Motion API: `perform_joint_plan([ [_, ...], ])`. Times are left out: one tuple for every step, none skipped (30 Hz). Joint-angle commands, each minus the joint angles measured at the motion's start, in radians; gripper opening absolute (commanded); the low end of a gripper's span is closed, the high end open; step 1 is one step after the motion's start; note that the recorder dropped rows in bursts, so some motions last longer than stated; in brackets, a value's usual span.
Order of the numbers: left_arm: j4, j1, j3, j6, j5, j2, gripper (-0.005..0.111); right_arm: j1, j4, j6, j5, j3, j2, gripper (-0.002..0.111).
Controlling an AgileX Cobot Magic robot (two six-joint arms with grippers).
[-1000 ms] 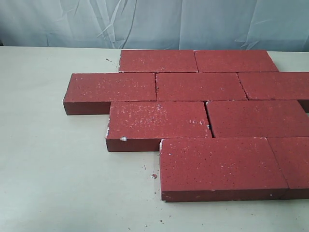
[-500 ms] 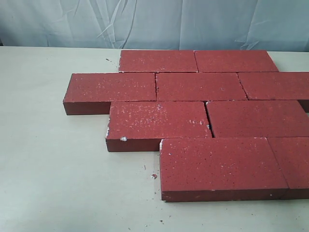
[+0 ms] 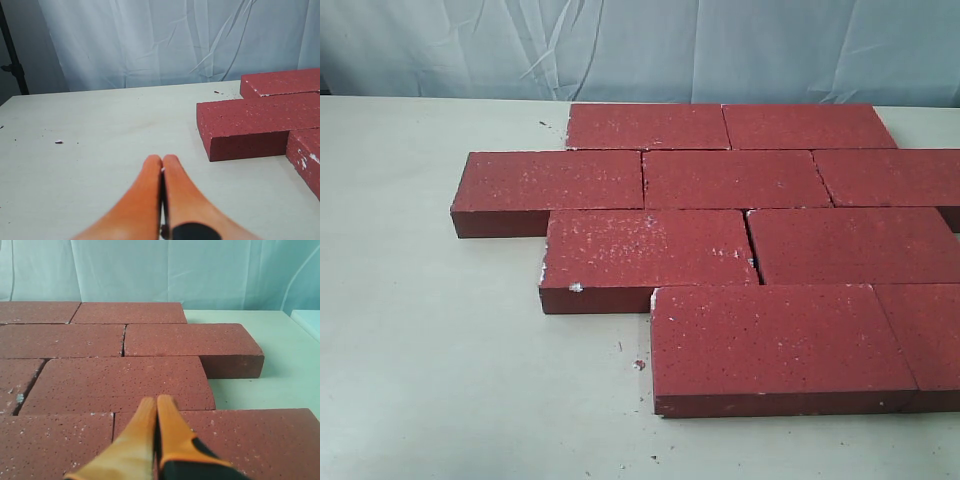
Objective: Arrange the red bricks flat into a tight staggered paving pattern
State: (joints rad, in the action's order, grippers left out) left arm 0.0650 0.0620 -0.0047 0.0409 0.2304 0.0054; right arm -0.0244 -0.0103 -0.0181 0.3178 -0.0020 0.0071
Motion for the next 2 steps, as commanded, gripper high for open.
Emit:
perform_joint_plan([
  [-0.002,0.0,0.005,0.0,-0.005,-0.005,0.0,-0.005,-0.002,-0.001,-0.006,0.002,-0.007,-0.001],
  [-0.002,0.0,0.005,0.0,-0.005,-0.005,0.0,-0.005,-0.002,-0.001,-0.006,0.002,-0.007,-0.001],
])
